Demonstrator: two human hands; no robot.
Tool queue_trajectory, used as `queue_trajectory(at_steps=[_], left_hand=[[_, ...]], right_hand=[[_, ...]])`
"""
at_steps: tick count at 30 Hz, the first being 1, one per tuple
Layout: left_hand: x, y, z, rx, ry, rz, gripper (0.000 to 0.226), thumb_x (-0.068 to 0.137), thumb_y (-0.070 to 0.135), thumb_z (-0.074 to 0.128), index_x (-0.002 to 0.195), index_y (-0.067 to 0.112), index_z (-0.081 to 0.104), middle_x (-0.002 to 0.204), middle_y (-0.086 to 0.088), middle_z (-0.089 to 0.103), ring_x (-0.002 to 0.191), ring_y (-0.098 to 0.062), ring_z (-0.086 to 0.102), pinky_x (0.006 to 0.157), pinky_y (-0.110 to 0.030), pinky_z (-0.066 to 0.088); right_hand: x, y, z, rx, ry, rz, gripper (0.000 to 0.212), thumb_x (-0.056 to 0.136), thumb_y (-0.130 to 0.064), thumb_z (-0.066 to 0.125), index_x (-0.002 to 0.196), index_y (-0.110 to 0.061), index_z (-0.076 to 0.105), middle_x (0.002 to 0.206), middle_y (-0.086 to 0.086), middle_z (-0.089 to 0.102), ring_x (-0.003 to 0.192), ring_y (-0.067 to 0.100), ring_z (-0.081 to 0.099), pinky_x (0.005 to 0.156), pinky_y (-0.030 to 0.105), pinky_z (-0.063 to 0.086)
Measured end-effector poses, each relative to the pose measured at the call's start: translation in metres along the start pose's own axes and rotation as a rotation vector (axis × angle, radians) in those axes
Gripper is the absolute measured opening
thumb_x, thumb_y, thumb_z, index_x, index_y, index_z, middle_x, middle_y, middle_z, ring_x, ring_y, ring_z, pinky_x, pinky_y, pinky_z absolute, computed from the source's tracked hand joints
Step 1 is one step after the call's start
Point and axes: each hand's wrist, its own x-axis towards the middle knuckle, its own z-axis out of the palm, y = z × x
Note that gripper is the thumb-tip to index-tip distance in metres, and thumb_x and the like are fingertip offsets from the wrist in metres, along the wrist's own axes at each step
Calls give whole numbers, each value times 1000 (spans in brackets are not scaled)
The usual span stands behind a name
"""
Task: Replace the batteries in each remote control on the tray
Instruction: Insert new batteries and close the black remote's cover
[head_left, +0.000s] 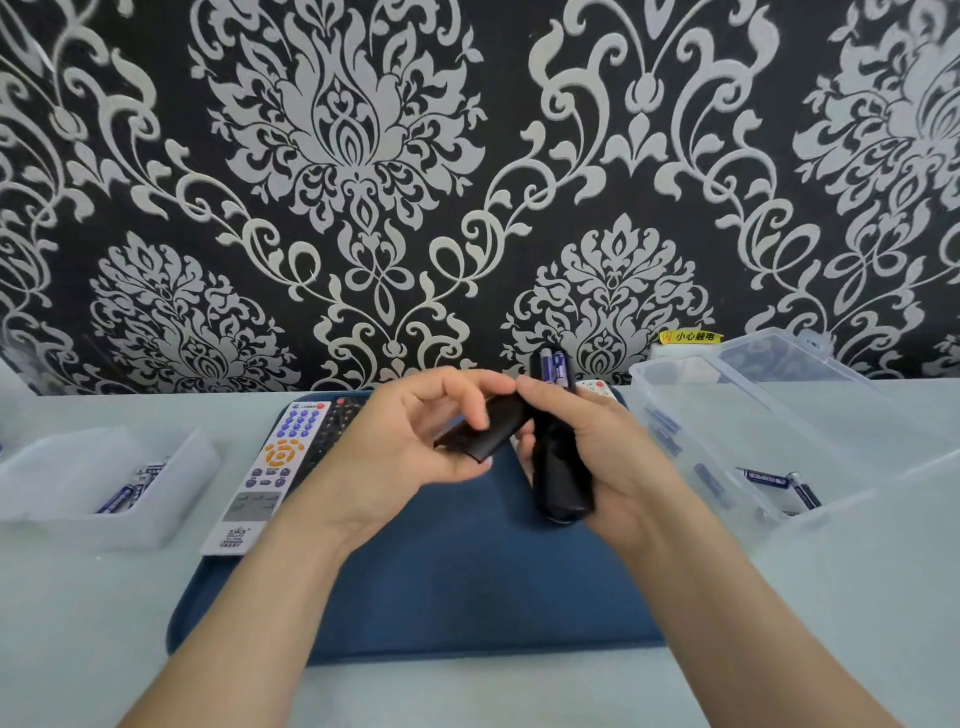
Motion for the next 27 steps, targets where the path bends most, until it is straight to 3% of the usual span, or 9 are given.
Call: queue_trajectory(at_steps=[2, 4, 7, 10, 13, 15, 17, 23, 27], left_hand=[[-3, 4, -8, 79, -187, -93, 52, 63, -2, 74, 106, 26, 66, 136, 6, 55, 127, -9, 51, 92, -24, 48], [-4, 5, -6, 88, -132, -168, 58, 67, 15, 78, 121, 28, 59, 132, 5, 57, 115, -10, 59, 89, -28, 51], [0, 3, 2, 107, 40, -264, 50, 74, 20, 73, 121, 27, 58, 109, -5, 70, 80, -14, 66, 63, -22, 50], [2, 4, -7, 197, 136, -236, 48, 79, -1, 70, 118, 25, 60, 90, 3, 73, 74, -10, 64, 68, -21, 50], [4, 9, -16, -122, 376, -203, 36, 80, -6, 62, 107, 19, 63, 76, 2, 65, 66, -14, 61, 63, -23, 53], [4, 13, -15, -376, 414, -231, 18, 81, 1, 59, 94, 14, 61, 74, -2, 59, 63, -17, 62, 61, -27, 56], [3, 14, -16, -405, 396, -255, 11, 82, 4, 56, 89, 13, 60, 76, -5, 59, 63, -18, 62, 58, -26, 54], [0, 9, -13, 152, 275, -334, 24, 87, 0, 62, 105, 15, 63, 75, -2, 64, 57, -11, 56, 54, -22, 47], [-1, 6, -18, 236, 300, -315, 27, 82, 1, 70, 106, 13, 65, 76, -7, 69, 58, -15, 57, 63, -28, 49]], right_hand=[[-1, -3, -2, -61, 44, -92, 10, 84, -9, 74, 83, -9, 64, 64, 2, 63, 51, 11, 52, 50, 19, 50], [-3, -5, -2, -176, 54, -199, 15, 84, -7, 74, 86, -9, 59, 61, 0, 62, 48, 10, 53, 49, 20, 50], [-5, -2, 0, -320, 12, -280, 17, 85, -8, 74, 90, -9, 58, 64, 3, 62, 49, 10, 56, 50, 22, 50], [-8, 4, 7, -401, -56, -194, 17, 95, -25, 64, 101, -10, 62, 75, 6, 68, 56, 11, 61, 51, 24, 50], [-10, 3, 11, -419, -92, -44, 32, 101, -38, 49, 105, -10, 64, 80, 7, 70, 54, 14, 60, 50, 25, 52], [-11, 3, 11, -485, -127, 0, 26, 101, -31, 50, 104, -10, 65, 76, 10, 67, 55, 17, 60, 53, 27, 52], [-12, 2, 10, -573, -209, 28, 16, 98, -18, 53, 106, -10, 64, 69, 11, 61, 54, 17, 59, 55, 27, 52], [-11, 1, -2, -788, -430, 23, 12, 94, -1, 61, 105, -2, 63, 76, 5, 57, 68, 17, 66, 66, 32, 59], [-7, 5, -3, -727, -416, 29, 25, 89, 1, 66, 114, 5, 64, 80, 8, 63, 74, 21, 68, 70, 33, 60]])
